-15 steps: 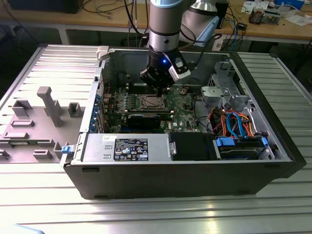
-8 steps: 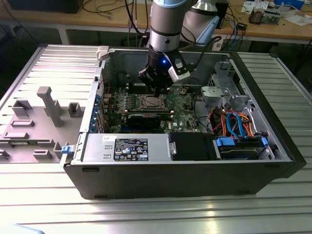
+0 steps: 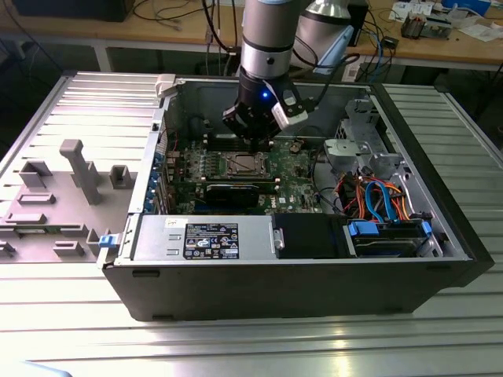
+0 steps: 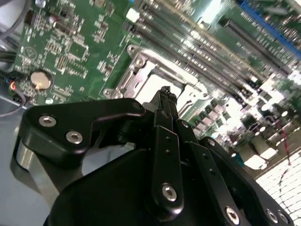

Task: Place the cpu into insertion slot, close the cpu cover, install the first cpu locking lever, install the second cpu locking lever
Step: 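Install the second cpu locking lever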

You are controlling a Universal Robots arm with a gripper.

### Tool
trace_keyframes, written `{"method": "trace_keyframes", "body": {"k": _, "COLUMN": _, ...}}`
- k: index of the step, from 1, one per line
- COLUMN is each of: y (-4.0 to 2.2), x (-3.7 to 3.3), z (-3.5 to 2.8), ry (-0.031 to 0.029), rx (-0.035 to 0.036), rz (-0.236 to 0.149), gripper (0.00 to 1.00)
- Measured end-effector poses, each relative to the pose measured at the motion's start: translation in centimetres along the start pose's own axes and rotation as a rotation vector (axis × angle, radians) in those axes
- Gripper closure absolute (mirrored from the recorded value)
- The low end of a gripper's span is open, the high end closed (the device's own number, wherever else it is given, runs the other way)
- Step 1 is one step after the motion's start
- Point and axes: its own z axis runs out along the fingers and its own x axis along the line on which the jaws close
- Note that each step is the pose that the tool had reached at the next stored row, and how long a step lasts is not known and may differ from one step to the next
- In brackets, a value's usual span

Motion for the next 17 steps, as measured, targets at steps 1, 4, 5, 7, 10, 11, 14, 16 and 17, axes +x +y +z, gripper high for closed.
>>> {"method": "trace_keyframes", "body": {"k": 1, "y": -0.26, "x": 0.06, "z": 0.01, "ry": -0.0009, "rx": -0.0001, "rz": 0.000, "gripper": 0.89}}
{"method": "trace_keyframes", "body": {"k": 4, "y": -0.88, "x": 0.26, "z": 0.08, "ry": -0.0048, "rx": 0.0002, "rz": 0.000, "gripper": 0.89}}
{"method": "trace_keyframes", "body": {"k": 5, "y": -0.94, "x": 0.30, "z": 0.10, "ry": -0.0063, "rx": 0.0002, "rz": 0.000, "gripper": 0.89}}
{"method": "trace_keyframes", "body": {"k": 7, "y": -0.95, "x": 0.30, "z": 0.11, "ry": -0.0068, "rx": 0.0002, "rz": -0.001, "gripper": 0.89}}
{"method": "trace_keyframes", "body": {"k": 10, "y": -0.95, "x": 0.31, "z": 0.11, "ry": -0.0070, "rx": 0.0002, "rz": 0.000, "gripper": 0.89}}
{"method": "trace_keyframes", "body": {"k": 11, "y": -0.95, "x": 0.31, "z": 0.11, "ry": -0.0070, "rx": 0.0002, "rz": 0.000, "gripper": 0.89}}
{"method": "trace_keyframes", "body": {"k": 14, "y": -0.95, "x": 0.31, "z": 0.11, "ry": -0.0070, "rx": 0.0002, "rz": -0.001, "gripper": 0.89}}
{"method": "trace_keyframes", "body": {"k": 16, "y": -0.95, "x": 0.31, "z": 0.11, "ry": -0.0071, "rx": 0.0002, "rz": 0.000, "gripper": 0.89}}
{"method": "trace_keyframes", "body": {"k": 17, "y": -0.95, "x": 0.31, "z": 0.10, "ry": -0.0070, "rx": 0.0002, "rz": 0.000, "gripper": 0.89}}
